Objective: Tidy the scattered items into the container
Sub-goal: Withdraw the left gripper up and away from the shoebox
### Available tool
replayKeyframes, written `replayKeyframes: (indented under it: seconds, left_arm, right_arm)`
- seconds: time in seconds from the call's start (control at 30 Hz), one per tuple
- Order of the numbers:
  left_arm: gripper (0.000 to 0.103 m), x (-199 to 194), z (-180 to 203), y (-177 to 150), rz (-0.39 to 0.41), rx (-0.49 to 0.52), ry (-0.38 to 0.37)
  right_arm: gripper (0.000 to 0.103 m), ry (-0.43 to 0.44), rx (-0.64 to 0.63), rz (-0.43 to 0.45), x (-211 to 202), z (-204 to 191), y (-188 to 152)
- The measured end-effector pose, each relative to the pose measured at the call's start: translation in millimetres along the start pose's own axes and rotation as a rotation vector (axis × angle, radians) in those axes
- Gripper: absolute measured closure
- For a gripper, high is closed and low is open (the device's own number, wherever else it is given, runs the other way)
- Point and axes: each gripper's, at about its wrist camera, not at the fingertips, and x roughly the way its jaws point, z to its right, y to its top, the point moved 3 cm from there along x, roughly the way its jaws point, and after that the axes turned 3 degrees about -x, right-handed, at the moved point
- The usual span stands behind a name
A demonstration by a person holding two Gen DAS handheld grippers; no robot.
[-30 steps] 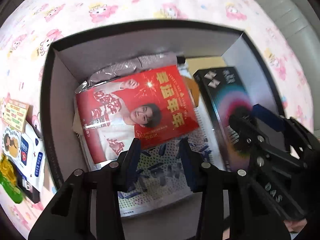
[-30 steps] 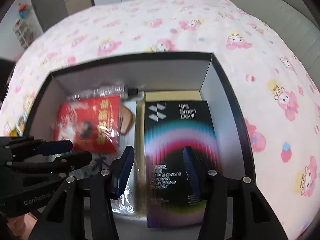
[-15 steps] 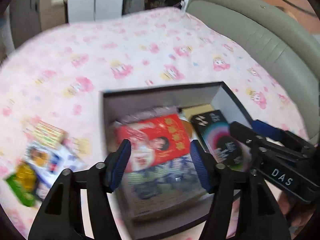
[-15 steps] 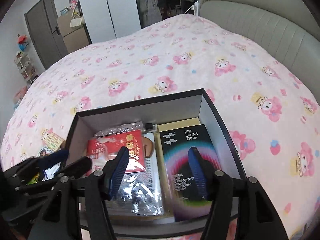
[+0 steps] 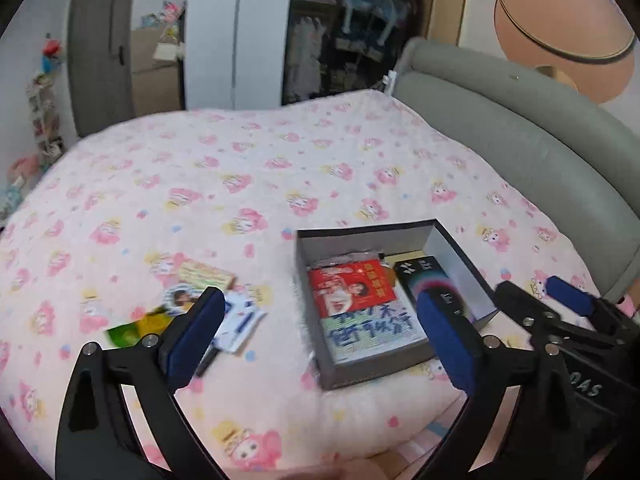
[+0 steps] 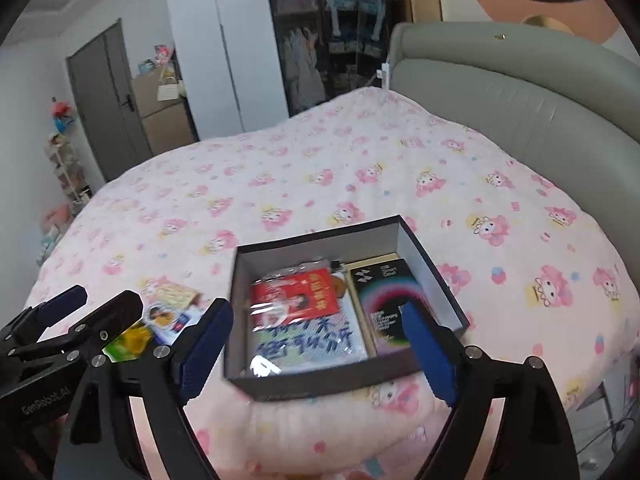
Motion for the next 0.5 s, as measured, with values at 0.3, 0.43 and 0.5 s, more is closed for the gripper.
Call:
replayKeyframes:
  seconds: [0.3, 0.43, 0.5]
  left_arm:
    - [0.001, -68.6, -10.8, -37.7, 0.059, 0.027, 0.022]
    - [0.001, -78.2, -16.1, -53.6, 0.059, 0.047, 0.037]
    - [0.001, -79.2, -19.6, -60.1, 0.054, 0.039, 0.056]
  right_arm:
    - [0.017, 0.013, -0.041, 0.064, -75.1, -20.6, -29.1]
    - [0.016, -0.012, -0.031, 0.099, -89.0, -15.2, -51.1]
    - [0.016, -0.002, -0.007, 0.085, -87.8, -10.5, -57.0]
